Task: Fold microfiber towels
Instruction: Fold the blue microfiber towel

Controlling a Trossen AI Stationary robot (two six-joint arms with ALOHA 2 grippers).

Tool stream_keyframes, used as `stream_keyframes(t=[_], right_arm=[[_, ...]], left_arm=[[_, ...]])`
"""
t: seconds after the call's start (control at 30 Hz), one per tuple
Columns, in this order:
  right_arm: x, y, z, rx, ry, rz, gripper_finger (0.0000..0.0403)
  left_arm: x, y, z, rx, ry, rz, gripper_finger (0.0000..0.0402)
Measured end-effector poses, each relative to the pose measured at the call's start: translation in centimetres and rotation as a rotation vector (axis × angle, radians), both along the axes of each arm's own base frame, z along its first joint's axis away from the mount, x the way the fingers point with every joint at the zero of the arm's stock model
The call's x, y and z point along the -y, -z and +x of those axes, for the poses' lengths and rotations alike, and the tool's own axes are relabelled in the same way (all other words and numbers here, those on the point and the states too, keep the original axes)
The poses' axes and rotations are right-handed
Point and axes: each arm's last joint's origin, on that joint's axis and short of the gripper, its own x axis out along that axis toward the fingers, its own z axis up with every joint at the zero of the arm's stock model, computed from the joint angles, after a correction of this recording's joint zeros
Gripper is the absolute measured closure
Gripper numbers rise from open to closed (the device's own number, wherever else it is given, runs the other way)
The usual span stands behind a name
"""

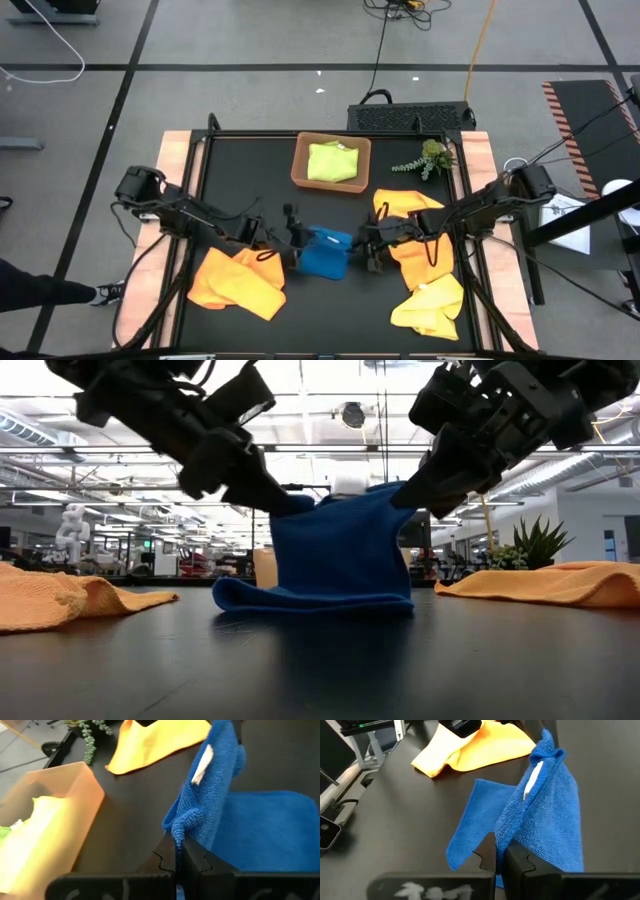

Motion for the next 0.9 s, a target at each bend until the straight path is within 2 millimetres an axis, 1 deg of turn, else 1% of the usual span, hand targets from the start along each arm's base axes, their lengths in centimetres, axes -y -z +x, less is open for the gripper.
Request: stream_keyframes(t=[0.27,0.43,0.6,0.73,0.9], right_arm=[[-0.8,0.9,0.6,0.018,-0.048,0.054,0.0403],[-0.9,1.4,0.7,0.005,-0.051,0.060,0.0403],[-1.3,2.2,1.0,0.006,-0.069,0.066,0.0400],[-1.5,2.6,1.1,0.006,-0.097,0.082,0.0378],[-1.7,2.5,1.2,0.013,-0.147,0.120,0.0336]], left_arm=[[1.8,0.4,-0.8,-0.010,0.053,-0.002,0.0399],[2.6,0.4,-1.0,-0.010,0.075,-0.021,0.0391],[3.3,1.0,-1.0,-0.029,0.126,-0.049,0.0396],[3.6,1.5,-0.9,-0.046,0.194,-0.100,0.0389],[4.0,1.5,-0.7,-0.038,0.262,-0.166,0.0343]])
